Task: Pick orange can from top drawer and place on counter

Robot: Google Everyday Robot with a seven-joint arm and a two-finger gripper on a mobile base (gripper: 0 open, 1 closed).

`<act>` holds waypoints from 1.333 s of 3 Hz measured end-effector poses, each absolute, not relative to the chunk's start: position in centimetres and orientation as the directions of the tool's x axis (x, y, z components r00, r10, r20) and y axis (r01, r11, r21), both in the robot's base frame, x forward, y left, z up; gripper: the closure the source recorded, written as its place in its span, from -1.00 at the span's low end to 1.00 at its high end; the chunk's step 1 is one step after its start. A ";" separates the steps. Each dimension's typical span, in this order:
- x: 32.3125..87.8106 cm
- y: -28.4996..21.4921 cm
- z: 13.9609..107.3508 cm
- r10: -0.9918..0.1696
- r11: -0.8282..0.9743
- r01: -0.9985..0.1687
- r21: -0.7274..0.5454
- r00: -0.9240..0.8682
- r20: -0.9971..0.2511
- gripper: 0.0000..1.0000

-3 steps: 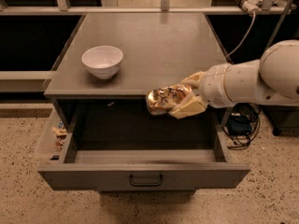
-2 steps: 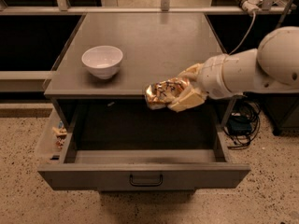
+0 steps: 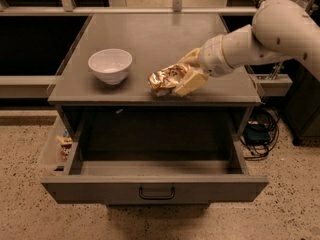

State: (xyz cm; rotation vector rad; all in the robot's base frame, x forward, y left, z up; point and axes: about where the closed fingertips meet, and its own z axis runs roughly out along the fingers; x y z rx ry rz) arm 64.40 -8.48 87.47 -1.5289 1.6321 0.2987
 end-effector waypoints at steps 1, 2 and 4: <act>68.6 -7.4 86.3 -0.660 0.194 -0.926 -0.325 0.122 -0.741 1.00; 71.6 -7.4 84.6 -0.628 0.209 -0.934 -0.289 0.098 -0.772 1.00; 72.1 -7.5 84.5 -0.624 0.214 -0.932 -0.291 0.098 -0.775 0.18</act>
Offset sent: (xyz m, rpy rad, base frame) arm 0.1090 0.0036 -0.0455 0.1404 0.0906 0.0260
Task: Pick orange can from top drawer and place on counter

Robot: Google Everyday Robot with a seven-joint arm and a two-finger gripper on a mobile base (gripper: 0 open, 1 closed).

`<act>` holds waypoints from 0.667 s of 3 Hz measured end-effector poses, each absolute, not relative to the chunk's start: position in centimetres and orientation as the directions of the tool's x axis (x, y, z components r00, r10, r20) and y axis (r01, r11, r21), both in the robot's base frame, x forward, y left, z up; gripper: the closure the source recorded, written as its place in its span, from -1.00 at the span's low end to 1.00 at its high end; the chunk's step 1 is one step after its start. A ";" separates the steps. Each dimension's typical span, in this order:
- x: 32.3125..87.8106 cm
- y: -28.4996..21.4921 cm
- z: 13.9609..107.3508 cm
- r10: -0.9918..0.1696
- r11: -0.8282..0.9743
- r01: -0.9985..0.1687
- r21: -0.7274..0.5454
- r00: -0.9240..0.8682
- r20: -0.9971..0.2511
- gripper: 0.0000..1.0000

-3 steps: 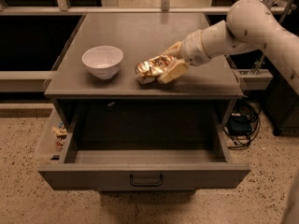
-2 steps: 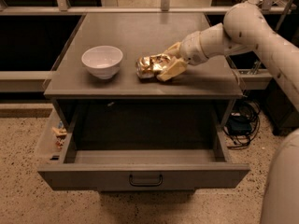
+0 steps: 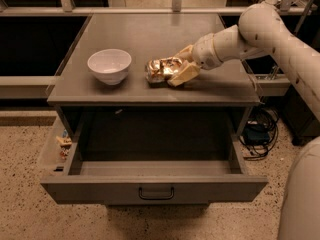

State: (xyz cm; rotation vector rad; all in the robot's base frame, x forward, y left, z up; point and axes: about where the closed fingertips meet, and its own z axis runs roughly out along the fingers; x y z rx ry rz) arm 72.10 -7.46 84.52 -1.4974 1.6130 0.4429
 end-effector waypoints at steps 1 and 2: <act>72.1 -7.5 84.5 -0.624 0.214 -0.933 -0.291 0.098 -0.775 -0.29; 72.1 -7.4 84.5 -0.624 0.214 -0.933 -0.291 0.098 -0.775 -0.79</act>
Offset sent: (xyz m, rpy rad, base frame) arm 0.0000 0.0000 0.0000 0.0000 0.0000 0.0000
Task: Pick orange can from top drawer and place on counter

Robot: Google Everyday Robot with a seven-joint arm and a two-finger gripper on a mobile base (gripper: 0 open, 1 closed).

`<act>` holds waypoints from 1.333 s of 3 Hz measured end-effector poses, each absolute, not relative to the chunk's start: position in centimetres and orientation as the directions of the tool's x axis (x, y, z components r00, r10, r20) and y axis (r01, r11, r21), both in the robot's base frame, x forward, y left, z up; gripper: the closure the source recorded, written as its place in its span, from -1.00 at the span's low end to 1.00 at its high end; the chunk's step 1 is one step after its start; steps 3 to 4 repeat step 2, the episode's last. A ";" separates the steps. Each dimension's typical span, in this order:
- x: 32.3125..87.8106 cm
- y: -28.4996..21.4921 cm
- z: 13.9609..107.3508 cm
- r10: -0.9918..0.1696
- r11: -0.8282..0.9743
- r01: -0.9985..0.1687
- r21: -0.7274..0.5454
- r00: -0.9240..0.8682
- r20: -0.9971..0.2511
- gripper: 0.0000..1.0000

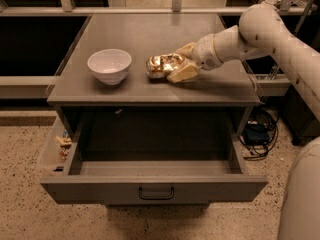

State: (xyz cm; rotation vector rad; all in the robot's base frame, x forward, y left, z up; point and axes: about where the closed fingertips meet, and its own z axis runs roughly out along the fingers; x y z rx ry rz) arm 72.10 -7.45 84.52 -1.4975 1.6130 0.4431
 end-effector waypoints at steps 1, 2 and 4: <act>72.1 -7.4 84.5 -0.624 0.214 -0.933 -0.291 0.098 -0.775 -1.00; 72.1 -7.4 84.5 -0.624 0.214 -0.933 -0.291 0.098 -0.775 -1.00; 72.1 -7.4 84.5 -0.624 0.214 -0.933 -0.291 0.098 -0.775 -1.00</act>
Offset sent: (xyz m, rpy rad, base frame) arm 0.0000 0.0000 0.0000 0.0000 0.0000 0.0000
